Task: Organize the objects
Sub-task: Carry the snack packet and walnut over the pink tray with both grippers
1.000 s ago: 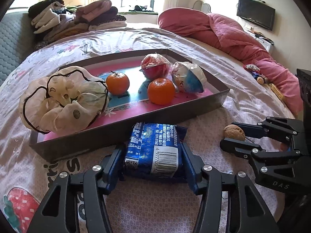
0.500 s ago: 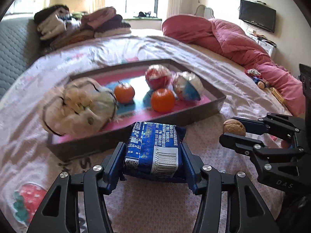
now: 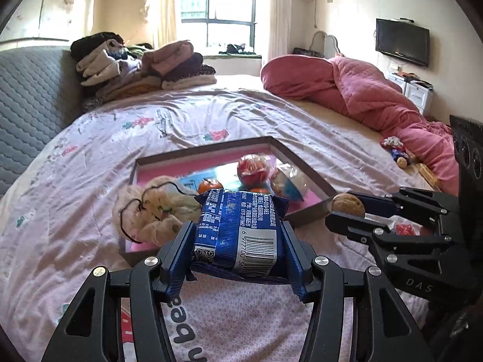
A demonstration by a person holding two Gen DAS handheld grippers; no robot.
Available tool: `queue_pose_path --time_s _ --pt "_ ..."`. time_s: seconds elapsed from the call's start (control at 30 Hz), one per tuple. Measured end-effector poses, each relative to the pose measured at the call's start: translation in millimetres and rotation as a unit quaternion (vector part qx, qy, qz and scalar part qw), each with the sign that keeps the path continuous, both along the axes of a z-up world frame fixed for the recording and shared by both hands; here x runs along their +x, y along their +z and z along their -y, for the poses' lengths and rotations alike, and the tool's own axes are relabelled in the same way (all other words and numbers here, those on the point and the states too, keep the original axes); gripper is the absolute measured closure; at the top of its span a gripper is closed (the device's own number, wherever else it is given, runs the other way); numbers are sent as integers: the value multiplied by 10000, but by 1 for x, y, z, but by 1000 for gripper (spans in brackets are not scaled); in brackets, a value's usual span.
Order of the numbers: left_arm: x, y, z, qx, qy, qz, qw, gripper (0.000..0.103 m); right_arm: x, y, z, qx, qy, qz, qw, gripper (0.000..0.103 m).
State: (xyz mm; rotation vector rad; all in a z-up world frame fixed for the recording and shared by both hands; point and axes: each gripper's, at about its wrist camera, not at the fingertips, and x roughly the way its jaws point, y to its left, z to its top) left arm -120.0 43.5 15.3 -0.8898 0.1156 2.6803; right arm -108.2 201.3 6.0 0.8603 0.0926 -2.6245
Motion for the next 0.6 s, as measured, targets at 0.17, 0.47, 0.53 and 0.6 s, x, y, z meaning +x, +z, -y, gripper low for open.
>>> queue_pose_path --time_s 0.17,0.47,0.53,0.6 --pt "3 16 0 2 96 -115 9999 46 0 21 -4 -98 3 -227 9997 70" --pt "-3 39 1 -25 253 -274 9993 46 -4 46 -1 -143 86 -510 9986 70" --pt "-4 44 3 -37 302 -315 9990 46 -5 50 0 -141 110 -563 9983 70" --pt "-6 48 6 -63 344 -371 9987 46 -8 55 3 -134 139 -623 9979 70"
